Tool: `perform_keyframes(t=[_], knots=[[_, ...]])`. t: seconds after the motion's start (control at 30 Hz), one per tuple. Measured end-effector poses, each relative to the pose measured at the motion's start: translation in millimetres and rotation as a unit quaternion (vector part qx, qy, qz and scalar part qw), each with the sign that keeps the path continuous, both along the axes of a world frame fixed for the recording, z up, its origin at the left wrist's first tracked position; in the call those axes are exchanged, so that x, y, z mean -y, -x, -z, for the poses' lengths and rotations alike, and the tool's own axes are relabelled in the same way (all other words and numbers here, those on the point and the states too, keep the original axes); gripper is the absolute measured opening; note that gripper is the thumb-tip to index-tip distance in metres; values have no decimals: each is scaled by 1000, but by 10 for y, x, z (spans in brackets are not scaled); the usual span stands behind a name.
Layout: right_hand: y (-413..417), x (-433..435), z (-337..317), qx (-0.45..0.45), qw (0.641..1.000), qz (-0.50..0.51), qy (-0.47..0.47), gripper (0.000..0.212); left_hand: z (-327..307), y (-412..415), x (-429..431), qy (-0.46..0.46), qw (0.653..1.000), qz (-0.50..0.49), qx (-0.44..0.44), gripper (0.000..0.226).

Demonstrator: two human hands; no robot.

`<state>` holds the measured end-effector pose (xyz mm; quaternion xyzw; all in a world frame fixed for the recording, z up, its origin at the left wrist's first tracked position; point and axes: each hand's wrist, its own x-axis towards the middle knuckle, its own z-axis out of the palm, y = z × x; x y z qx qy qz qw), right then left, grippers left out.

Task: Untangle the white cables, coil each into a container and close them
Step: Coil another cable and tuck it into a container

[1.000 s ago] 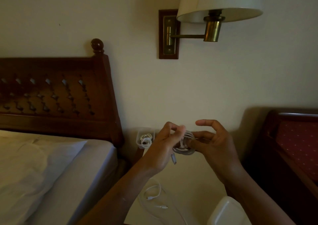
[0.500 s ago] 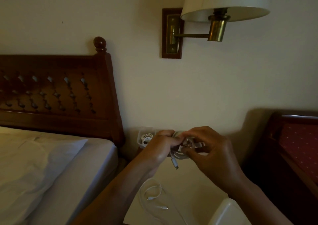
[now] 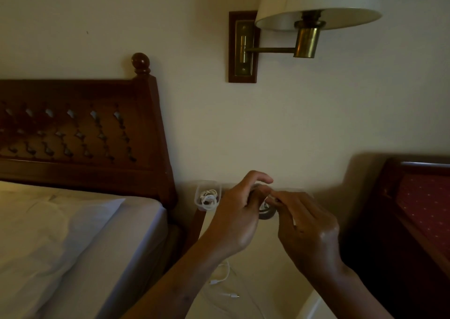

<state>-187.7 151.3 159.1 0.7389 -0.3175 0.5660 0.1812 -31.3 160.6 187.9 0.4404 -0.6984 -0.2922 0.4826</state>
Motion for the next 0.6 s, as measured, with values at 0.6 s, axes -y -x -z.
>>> perform_keyframes(t=[0.6], knots=[[-52,-157,-109,109,963,-102,-224,15,31,-147,173,-10,996,-29,79,35]])
